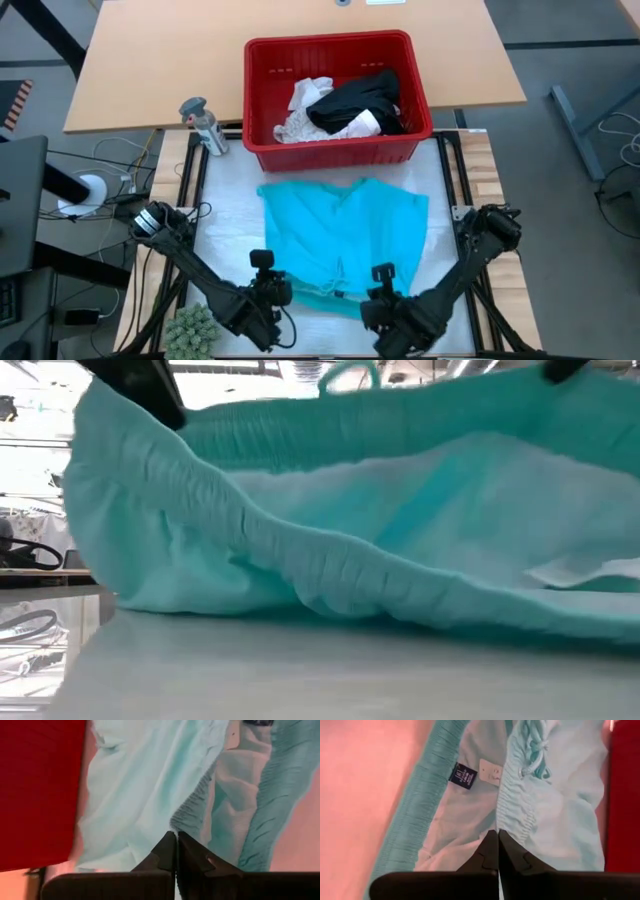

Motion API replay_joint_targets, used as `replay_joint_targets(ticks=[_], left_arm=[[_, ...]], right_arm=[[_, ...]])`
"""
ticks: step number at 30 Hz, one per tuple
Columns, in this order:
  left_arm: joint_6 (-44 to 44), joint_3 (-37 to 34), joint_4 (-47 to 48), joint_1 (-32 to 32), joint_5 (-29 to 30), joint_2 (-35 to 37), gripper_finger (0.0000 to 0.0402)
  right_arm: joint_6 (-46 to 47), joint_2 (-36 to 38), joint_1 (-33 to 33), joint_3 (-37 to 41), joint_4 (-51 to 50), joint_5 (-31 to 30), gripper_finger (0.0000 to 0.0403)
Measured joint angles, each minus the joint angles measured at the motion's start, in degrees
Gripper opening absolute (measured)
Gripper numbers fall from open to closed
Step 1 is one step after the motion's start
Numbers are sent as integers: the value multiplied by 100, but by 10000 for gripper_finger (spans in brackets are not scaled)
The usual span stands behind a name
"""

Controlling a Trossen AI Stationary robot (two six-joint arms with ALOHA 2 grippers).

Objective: Fold laundry
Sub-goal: Fold the light blue shorts

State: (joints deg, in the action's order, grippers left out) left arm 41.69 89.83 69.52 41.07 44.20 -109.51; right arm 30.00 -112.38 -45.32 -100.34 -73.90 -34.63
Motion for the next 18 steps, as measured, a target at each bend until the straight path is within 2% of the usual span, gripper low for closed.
replay_joint_targets(ticks=[4, 9, 13, 18], left_arm=[[415, -27, -17, 200, 3, 0, 0], [558, -30, -285, 362, 0, 0, 0], [221, -32, -753, 425, -362, 0, 0], [-159, -32, -1302, 468, -1004, 0, 0]], right_arm=[[-56, -9, -221, 25, 297, 115, 20], [-529, -39, -341, 25, 1027, 750, 28], [-786, -42, -374, 27, 1690, 1286, 36], [-761, -42, -378, 27, 1948, 1602, 50]])
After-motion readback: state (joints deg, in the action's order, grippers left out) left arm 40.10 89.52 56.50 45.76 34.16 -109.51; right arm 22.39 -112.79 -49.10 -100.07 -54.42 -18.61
